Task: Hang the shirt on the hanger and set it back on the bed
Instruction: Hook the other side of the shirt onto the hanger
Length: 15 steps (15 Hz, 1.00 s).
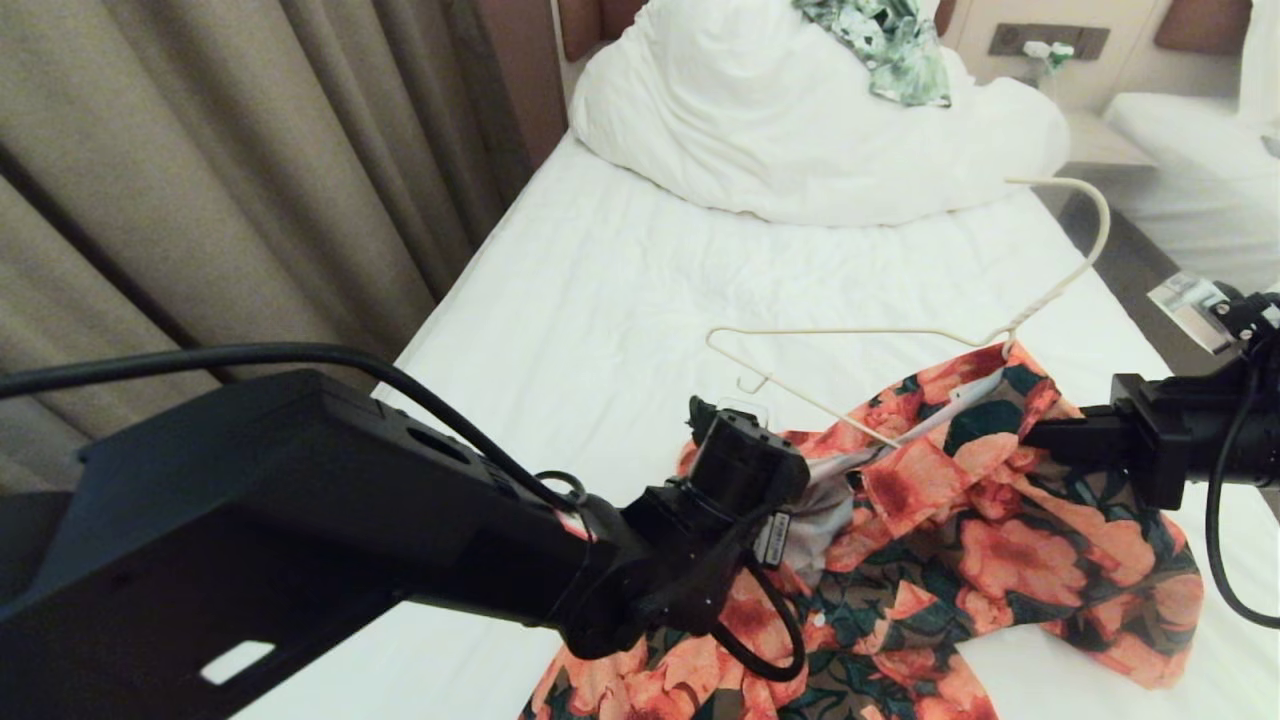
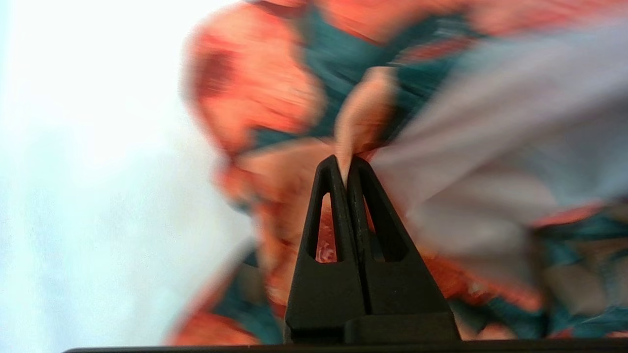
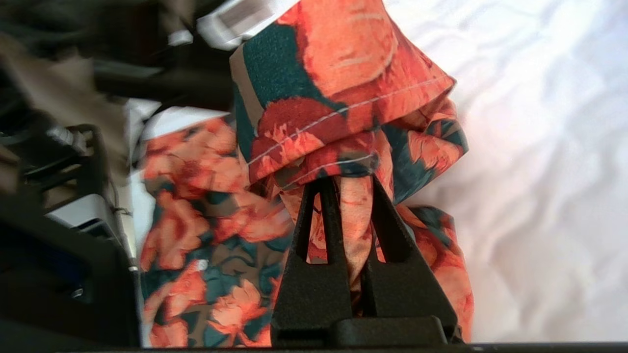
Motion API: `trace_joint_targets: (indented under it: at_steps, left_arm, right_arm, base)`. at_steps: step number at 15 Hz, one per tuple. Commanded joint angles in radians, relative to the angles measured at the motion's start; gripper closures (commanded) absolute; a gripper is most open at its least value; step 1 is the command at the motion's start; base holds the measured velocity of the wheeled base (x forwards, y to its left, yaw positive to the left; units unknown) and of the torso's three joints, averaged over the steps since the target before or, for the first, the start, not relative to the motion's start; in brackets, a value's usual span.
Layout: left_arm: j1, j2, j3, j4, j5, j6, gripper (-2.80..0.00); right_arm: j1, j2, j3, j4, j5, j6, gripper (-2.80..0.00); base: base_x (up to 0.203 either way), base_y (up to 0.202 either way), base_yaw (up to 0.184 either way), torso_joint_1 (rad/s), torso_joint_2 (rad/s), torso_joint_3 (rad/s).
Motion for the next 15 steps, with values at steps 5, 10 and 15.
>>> trace_joint_targets:
  at_steps: [5,10,15]
  left_arm:
    - [0.132,-0.041,-0.035,0.001,0.003,0.048,0.0]
    - [0.183,-0.172,-0.034,0.01,0.002,0.099,0.0]
    - [0.202,-0.269,-0.025,0.025,0.003,0.135,0.0]
  right_arm:
    - [0.006,-0.03,0.025,0.0,0.027,-0.019,0.0]
    - [0.021,-0.027,0.043,-0.003,0.026,-0.036,0.0]
    - [0.027,-0.029,0.029,-0.004,0.025,-0.035,0.0]
  base:
    - [0.0,0.0,0.0,0.0,0.0,0.0]
    - [0.0,0.0,0.0,0.0,0.0,0.0]
    - [0.0,0.0,0.0,0.0,0.0,0.0]
